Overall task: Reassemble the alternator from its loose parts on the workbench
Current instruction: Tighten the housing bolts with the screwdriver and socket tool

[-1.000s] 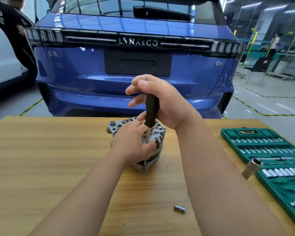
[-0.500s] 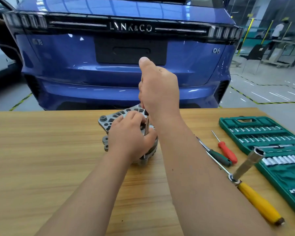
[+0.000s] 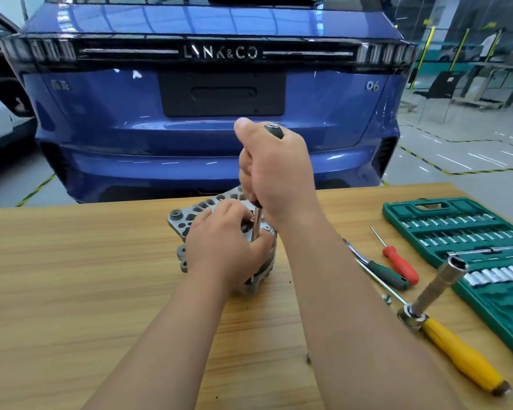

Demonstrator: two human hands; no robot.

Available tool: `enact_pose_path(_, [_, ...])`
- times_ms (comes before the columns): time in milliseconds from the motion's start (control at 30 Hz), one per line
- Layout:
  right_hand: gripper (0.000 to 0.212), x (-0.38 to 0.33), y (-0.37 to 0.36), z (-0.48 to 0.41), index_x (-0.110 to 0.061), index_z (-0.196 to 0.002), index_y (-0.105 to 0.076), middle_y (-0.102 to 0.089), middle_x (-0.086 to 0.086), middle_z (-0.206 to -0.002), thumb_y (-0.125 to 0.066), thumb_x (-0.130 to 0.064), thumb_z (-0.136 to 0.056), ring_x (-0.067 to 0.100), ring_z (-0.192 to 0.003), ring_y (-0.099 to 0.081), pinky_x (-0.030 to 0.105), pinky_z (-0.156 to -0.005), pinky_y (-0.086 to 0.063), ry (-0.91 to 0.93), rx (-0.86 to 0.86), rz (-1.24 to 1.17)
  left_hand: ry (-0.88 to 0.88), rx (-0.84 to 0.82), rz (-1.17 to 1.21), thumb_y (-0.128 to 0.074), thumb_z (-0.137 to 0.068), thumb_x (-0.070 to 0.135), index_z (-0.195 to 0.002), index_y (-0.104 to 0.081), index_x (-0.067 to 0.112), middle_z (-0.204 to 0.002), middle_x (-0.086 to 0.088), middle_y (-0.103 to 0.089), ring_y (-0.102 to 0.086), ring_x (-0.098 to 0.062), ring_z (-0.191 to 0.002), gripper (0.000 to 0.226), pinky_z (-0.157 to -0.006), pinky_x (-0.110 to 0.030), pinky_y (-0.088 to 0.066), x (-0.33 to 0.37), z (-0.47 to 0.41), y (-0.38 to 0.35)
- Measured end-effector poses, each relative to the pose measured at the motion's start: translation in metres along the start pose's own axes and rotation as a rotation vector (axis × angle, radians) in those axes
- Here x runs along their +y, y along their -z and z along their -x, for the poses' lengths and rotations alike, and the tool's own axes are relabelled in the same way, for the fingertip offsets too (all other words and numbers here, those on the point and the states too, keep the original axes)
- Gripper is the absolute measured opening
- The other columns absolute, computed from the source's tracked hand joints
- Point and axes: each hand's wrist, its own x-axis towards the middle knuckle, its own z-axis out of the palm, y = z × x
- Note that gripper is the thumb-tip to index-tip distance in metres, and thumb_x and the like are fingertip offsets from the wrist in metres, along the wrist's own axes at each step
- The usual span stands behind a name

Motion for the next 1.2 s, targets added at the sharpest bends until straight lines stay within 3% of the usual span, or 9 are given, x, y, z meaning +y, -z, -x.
enact_pose_path(133, [0.046, 0.001, -0.024, 0.015, -0.018, -0.055, -0.031, -0.032, -0.01, -0.04, -0.058, -0.025, -0.092, 0.008, -0.041, -0.03, 0.016, -0.041, -0.028, 0.172, 0.277, 0.26, 0.082, -0.073, -0.007, -0.032, -0.07, 0.044, -0.063, -0.021, 0.033, -0.069, 0.021, -0.022, -0.027, -0.01, -0.071, 0.016, -0.087, -0.043, -0.043, 0.011, 0.004, 0.009])
enact_pose_path(267, [0.01, -0.009, 0.0, -0.007, -0.018, -0.082, -0.056, -0.051, -0.003, -0.065, -0.061, -0.026, -0.081, 0.012, -0.047, -0.04, 0.027, -0.048, -0.035, 0.024, -0.418, 0.152, 0.021, -0.063, -0.047, -0.022, -0.062, 0.053, -0.072, -0.047, 0.03, -0.071, 0.017, -0.034, -0.037, -0.009, -0.073, 0.036, -0.086, -0.037, -0.041, 0.008, 0.002, 0.007])
enact_pose_path(333, [0.037, -0.009, 0.012, -0.027, -0.015, -0.108, -0.056, -0.06, 0.008, -0.083, -0.063, -0.022, -0.072, 0.018, -0.048, -0.05, 0.031, -0.05, -0.036, -0.155, -0.753, -0.04, 0.007, -0.051, -0.04, -0.022, -0.062, 0.058, -0.091, -0.062, 0.023, -0.075, 0.018, -0.034, -0.036, -0.011, -0.079, 0.06, -0.088, -0.037, -0.041, 0.003, -0.001, 0.003])
enact_pose_path(433, [0.028, -0.006, 0.006, -0.035, -0.011, -0.083, -0.06, -0.057, 0.009, -0.066, -0.075, -0.023, -0.063, 0.018, -0.041, -0.047, 0.027, -0.045, -0.032, -0.246, -1.008, -0.288, -0.01, -0.012, -0.025, -0.028, -0.063, 0.057, -0.085, -0.063, 0.025, -0.067, 0.022, -0.025, -0.031, -0.012, -0.074, 0.052, -0.067, -0.022, -0.033, -0.001, 0.0, 0.003])
enact_pose_path(533, [0.029, 0.0, 0.004, -0.023, -0.018, -0.057, -0.042, -0.036, -0.004, -0.047, -0.064, -0.021, -0.075, 0.012, -0.038, -0.026, 0.019, -0.041, -0.023, -0.237, -0.876, -0.267, -0.01, -0.003, -0.023, -0.031, -0.062, 0.054, -0.057, -0.031, 0.034, -0.06, 0.018, -0.027, -0.027, -0.01, -0.065, 0.021, -0.054, -0.021, -0.019, 0.0, 0.001, 0.005])
enact_pose_path(733, [0.047, 0.003, -0.016, 0.013, -0.023, -0.051, -0.032, -0.033, -0.011, -0.042, -0.06, -0.028, -0.089, 0.007, -0.04, -0.031, 0.017, -0.04, -0.03, 0.087, 0.206, 0.164, 0.021, 0.106, 0.024, -0.028, -0.065, 0.041, -0.061, -0.021, 0.036, -0.06, 0.023, -0.024, -0.026, -0.001, -0.053, 0.01, -0.068, -0.045, -0.049, 0.01, 0.003, 0.005])
enact_pose_path(900, [0.012, -0.009, 0.01, 0.002, -0.02, -0.081, -0.057, -0.053, -0.007, -0.062, -0.062, -0.03, -0.084, 0.009, -0.052, -0.049, 0.026, -0.056, -0.045, 0.025, -0.398, 0.201, -0.053, 0.072, -0.044, -0.03, -0.065, 0.048, -0.068, -0.037, 0.035, -0.064, 0.026, -0.02, -0.028, -0.006, -0.06, 0.015, -0.064, -0.033, -0.038, 0.005, 0.002, 0.005])
enact_pose_path(1033, [0.033, -0.016, 0.02, -0.03, -0.01, -0.108, -0.053, -0.058, 0.012, -0.087, -0.054, -0.008, -0.075, 0.022, -0.064, -0.058, 0.029, -0.053, -0.045, -0.234, -0.893, -0.058, -0.045, 0.034, -0.062, -0.032, -0.064, 0.054, -0.071, -0.054, 0.027, -0.062, 0.024, -0.023, -0.034, -0.012, -0.066, 0.036, -0.06, -0.029, -0.032, 0.0, 0.001, 0.003])
enact_pose_path(1200, [0.03, -0.004, 0.007, -0.016, -0.017, -0.057, -0.039, -0.032, 0.001, -0.051, -0.055, -0.018, -0.082, 0.012, -0.041, -0.027, 0.02, -0.041, -0.025, -0.215, -0.657, -0.167, 0.003, 0.011, 0.015, -0.049, -0.069, 0.042, -0.061, -0.038, 0.031, -0.061, 0.021, -0.027, -0.021, -0.012, -0.06, 0.017, -0.065, -0.031, -0.04, 0.004, 0.002, 0.004])
